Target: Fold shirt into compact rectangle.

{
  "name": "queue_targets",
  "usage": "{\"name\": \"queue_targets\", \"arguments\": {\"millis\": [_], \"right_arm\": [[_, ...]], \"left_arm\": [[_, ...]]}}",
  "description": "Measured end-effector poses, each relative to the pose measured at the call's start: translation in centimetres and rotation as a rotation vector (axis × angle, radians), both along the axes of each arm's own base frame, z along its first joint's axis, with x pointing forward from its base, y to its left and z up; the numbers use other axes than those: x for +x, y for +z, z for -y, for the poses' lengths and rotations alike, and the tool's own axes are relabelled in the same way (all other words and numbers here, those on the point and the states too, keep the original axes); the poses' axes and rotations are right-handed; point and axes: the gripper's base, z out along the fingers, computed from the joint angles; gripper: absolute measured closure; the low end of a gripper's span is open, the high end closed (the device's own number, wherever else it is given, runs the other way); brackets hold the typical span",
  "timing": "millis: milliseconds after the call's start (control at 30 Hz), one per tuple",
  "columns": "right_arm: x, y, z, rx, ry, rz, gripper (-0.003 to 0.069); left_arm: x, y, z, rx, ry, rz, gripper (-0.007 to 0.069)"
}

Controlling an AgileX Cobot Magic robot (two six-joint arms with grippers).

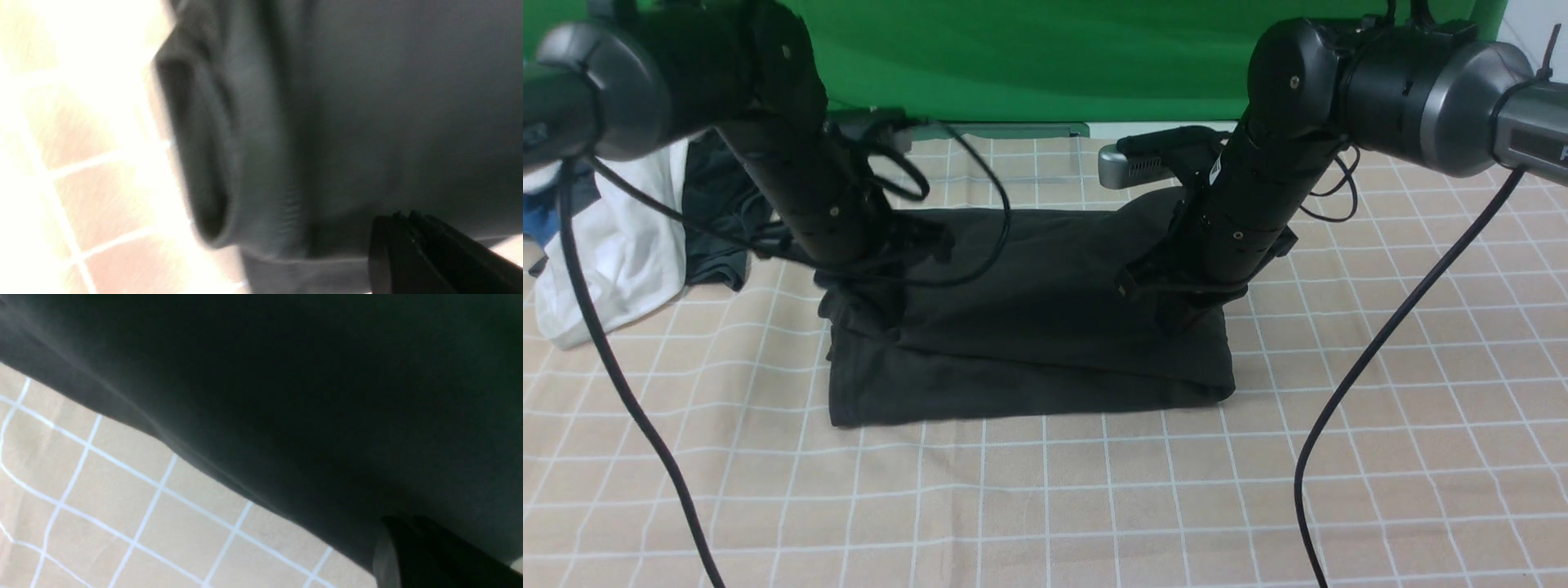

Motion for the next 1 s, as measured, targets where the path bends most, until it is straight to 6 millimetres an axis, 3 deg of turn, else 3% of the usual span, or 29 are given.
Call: {"name": "queue_targets", "arguments": {"millis": [200, 333, 400, 467, 633, 733, 833, 1000], "right_arm": [[0.4, -3.4, -0.1, -0.055, 0.007, -0.082, 0.0621], [0.5, -4.9, -0.1, -0.075, 0.01, -0.119, 0.0621], [0.5, -4.6, -0.1, -0.074, 0.012, -0.114, 0.0621], [0.3, -3.7, 0.0, -0.072, 0.015, -0.097, 0.0621], [-0.3, 0.9, 0.7, -0.043, 0.014, 0.016, 0.0621], [-0.4, 2.7, 1.5, -0.026, -0.002, 0.053, 0.0621], [-0.1, 3.0, 3.0, -0.053, -0.025, 0.041, 0.0621], [-0.2, 1.6, 6.3, -0.121, -0.073, -0.066, 0.0587]], "left_arm": [[-1.5, -3.7, -0.7, 0.041, 0.045, -0.045, 0.0606], [-1.6, -3.9, -0.7, 0.04, 0.056, -0.04, 0.0606], [-1.6, -3.6, -0.8, 0.04, 0.054, -0.033, 0.0606], [-1.7, -2.0, -0.8, 0.032, 0.052, 0.002, 0.0606], [-2.0, 2.5, -0.9, -0.007, 0.057, 0.147, 0.0606], [-2.2, 3.5, -0.9, -0.027, 0.064, 0.177, 0.0606], [-2.4, 3.3, -0.8, -0.033, 0.059, 0.15, 0.0606], [-4.1, 3.7, -1.0, -0.048, 0.032, 0.142, 0.0606]]}}
